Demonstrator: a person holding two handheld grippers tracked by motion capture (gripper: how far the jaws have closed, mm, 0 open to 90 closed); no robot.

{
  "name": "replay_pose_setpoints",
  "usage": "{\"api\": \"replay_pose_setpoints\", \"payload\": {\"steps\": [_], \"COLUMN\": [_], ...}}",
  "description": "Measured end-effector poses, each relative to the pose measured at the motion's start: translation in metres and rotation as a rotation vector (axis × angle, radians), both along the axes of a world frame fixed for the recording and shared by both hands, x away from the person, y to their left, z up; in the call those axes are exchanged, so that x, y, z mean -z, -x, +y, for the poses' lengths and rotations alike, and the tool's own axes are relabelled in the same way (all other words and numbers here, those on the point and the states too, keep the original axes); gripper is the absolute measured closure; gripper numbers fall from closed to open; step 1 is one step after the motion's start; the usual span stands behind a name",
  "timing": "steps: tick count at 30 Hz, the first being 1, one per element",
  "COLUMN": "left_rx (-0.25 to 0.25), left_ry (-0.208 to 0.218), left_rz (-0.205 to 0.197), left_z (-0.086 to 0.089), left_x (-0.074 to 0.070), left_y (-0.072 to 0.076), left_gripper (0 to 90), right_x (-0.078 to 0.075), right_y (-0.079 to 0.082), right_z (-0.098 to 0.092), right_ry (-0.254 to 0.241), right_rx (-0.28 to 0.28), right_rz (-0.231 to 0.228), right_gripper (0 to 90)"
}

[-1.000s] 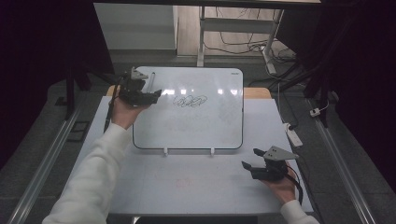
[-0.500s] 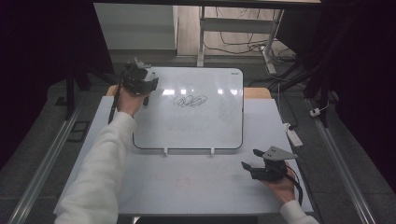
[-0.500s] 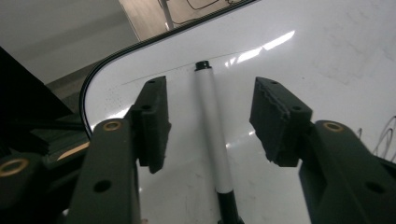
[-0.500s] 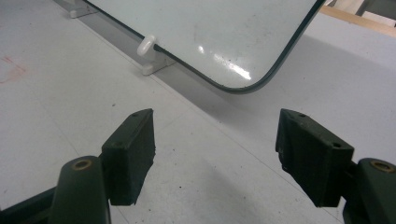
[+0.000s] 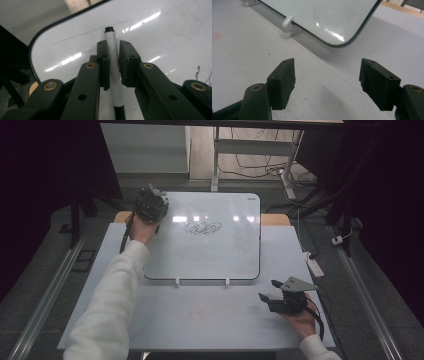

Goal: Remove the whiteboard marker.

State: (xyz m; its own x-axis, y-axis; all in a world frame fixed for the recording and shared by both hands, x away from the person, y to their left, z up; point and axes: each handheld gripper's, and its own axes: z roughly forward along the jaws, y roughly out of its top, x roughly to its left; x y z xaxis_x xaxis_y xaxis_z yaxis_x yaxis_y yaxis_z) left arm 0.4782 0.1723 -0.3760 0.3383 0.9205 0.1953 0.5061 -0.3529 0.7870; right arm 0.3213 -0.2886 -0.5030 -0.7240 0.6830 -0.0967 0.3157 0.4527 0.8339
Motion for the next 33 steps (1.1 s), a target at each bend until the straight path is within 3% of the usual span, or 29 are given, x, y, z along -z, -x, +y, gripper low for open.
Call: {"api": "replay_pose_setpoints", "payload": {"steps": [11,15,17,18,20,21,22,23,24,27,28,29,33], "left_rx": [0.040,0.063,0.079,0.096,0.105,0.130,0.130,0.156,0.156,0.214,0.214,0.243,0.277], "left_ry": [-0.001,0.025,0.044,0.085,0.102,0.127,0.127,0.152,0.152,0.205,0.205,0.216,0.221], "left_rz": [0.003,-0.015,-0.038,-0.061,-0.068,-0.078,-0.078,-0.088,-0.088,-0.094,-0.094,-0.098,-0.109], "left_z": [-0.005,0.002,0.008,0.015,0.018,0.025,0.025,0.029,0.029,0.033,0.033,0.031,0.025], "left_x": [0.001,-0.005,-0.010,-0.013,-0.013,-0.012,-0.012,-0.009,-0.009,0.001,0.001,0.006,0.011], "left_y": [0.003,0.015,0.025,0.038,0.045,0.059,0.059,0.075,0.075,0.105,0.105,0.118,0.135], "left_gripper": [82.0,82.1,82.1,82.1,82.1,82.1,82.1,82.0,82.0,82.0,82.0,82.1,82.0], "right_x": [0.000,-0.001,-0.001,-0.001,-0.001,-0.001,-0.001,-0.001,-0.001,-0.002,-0.003,-0.003,-0.004], "right_y": [0.000,0.001,0.001,0.001,0.001,0.000,0.000,0.001,0.001,0.001,0.001,0.001,0.002], "right_z": [-0.001,-0.001,-0.002,-0.002,-0.002,-0.002,-0.002,-0.003,-0.003,-0.003,-0.003,-0.004,-0.004], "right_ry": [0.003,0.004,0.002,0.001,-0.004,-0.004,-0.004,-0.007,-0.011,-0.026,-0.027,-0.030,-0.036], "right_rx": [0.008,0.006,0.006,0.008,0.007,0.007,0.007,0.007,0.008,0.009,0.011,0.011,0.011], "right_rz": [-0.005,-0.010,-0.013,-0.015,-0.013,-0.014,-0.014,-0.018,-0.018,-0.021,-0.021,-0.025,-0.033], "right_gripper": [28.7,28.8,28.8,28.9,28.9,28.9,28.9,28.9,28.9,29.0,29.0,28.9,29.0]}}
